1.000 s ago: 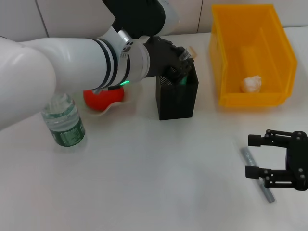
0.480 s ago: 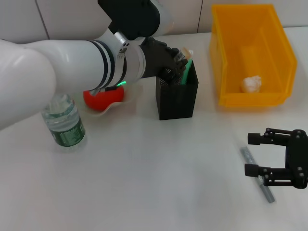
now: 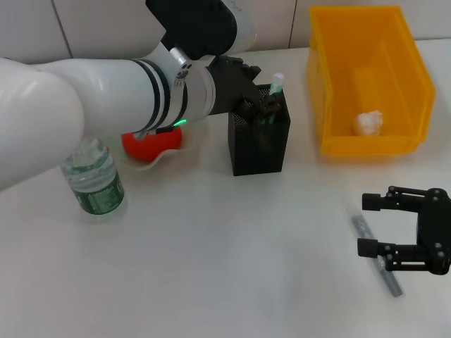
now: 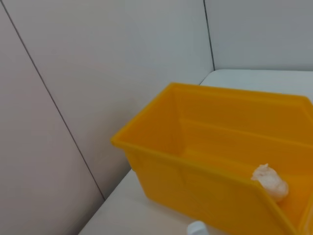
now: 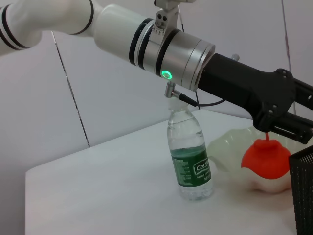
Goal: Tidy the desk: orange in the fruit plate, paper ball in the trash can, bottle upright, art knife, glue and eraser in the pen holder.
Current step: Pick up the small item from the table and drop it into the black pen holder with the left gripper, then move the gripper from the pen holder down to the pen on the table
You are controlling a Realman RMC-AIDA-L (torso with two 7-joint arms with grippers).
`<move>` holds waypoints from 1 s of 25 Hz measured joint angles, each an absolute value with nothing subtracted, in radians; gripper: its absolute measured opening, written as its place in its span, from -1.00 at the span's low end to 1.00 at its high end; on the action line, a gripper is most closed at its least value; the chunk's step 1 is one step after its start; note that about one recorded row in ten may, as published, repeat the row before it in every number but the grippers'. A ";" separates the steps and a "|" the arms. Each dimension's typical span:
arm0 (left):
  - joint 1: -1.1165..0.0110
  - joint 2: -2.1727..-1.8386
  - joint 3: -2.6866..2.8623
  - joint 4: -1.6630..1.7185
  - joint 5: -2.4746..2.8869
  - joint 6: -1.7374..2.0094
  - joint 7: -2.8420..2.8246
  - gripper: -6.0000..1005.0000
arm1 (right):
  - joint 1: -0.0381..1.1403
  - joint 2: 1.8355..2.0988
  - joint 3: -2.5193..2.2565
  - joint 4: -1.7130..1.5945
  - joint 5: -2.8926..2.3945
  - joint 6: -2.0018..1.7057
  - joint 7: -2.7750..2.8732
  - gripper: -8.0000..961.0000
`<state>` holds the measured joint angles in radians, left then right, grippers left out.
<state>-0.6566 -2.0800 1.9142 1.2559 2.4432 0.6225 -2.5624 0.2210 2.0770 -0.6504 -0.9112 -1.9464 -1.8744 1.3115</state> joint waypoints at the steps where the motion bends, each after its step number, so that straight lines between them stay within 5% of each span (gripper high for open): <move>1: -0.657 -2.080 1.914 1.256 2.443 0.623 -2.562 -0.34 | 0.221 2.077 -0.650 -0.911 -1.946 -1.874 1.311 0.50; 4: -0.657 -2.080 1.913 1.257 2.443 0.620 -2.566 -0.33 | 0.222 2.077 -0.650 -0.911 -1.947 -1.875 1.311 0.50; 6: -0.657 -2.080 1.910 1.260 2.443 0.620 -2.566 0.15 | 0.222 2.077 -0.650 -0.911 -1.947 -1.875 1.311 0.50; 13: -0.653 -2.080 1.915 1.283 2.444 0.621 -2.554 0.61 | 0.223 2.076 -0.650 -0.911 -1.947 -1.875 1.312 0.50; 19: -0.640 -2.080 1.916 1.326 2.444 0.627 -2.553 0.61 | 0.222 2.075 -0.650 -0.911 -1.947 -1.873 1.312 0.49; 25: -0.476 -2.073 1.942 1.590 2.417 0.638 -2.438 0.61 | 0.219 2.073 -0.650 -0.911 -1.955 -1.870 1.317 0.49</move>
<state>-0.4760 -2.0727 1.9417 1.5898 2.4173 0.6375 -2.4385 0.2192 2.0733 -0.6504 -0.9111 -1.9555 -1.8701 1.3171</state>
